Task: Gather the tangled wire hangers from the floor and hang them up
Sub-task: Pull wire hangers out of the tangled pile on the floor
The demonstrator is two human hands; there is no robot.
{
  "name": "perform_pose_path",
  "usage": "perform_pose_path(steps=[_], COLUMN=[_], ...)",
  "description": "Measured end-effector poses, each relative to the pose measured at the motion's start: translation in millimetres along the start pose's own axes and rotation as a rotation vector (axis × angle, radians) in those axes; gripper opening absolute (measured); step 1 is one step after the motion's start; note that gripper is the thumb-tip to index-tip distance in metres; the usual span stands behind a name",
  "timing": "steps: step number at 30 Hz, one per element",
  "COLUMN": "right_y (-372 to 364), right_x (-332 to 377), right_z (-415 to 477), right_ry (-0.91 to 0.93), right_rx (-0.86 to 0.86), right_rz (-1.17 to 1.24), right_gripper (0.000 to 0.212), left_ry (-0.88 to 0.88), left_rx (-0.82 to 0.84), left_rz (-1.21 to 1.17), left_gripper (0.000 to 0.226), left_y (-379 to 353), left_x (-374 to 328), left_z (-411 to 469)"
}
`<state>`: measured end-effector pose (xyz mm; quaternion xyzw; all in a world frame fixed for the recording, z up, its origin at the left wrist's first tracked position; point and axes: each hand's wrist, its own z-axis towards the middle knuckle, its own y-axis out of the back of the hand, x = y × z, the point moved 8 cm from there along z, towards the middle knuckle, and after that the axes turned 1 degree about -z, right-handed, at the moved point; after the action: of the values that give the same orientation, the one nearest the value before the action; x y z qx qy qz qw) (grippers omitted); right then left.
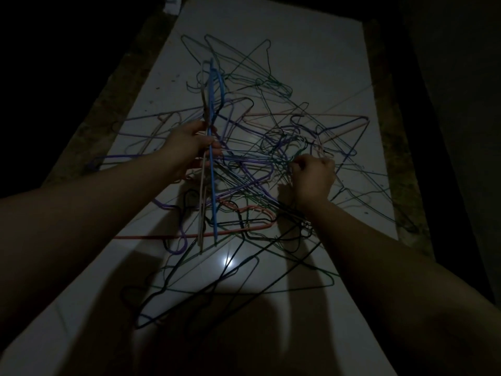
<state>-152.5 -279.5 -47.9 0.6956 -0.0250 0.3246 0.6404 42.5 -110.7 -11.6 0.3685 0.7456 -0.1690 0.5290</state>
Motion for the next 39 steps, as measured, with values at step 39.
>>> perform_pose_path(steps=[39], right_y=[92], right_x=[20], right_z=[33], right_ry=[-0.011], right_rx=[-0.372], right_rz=[-0.014], right_gripper=[0.018], left_ry=[-0.067], left_rx=[-0.055], left_rz=[-0.016], left_gripper=[0.021], left_y=[22], left_x=[-17], left_z=[-11])
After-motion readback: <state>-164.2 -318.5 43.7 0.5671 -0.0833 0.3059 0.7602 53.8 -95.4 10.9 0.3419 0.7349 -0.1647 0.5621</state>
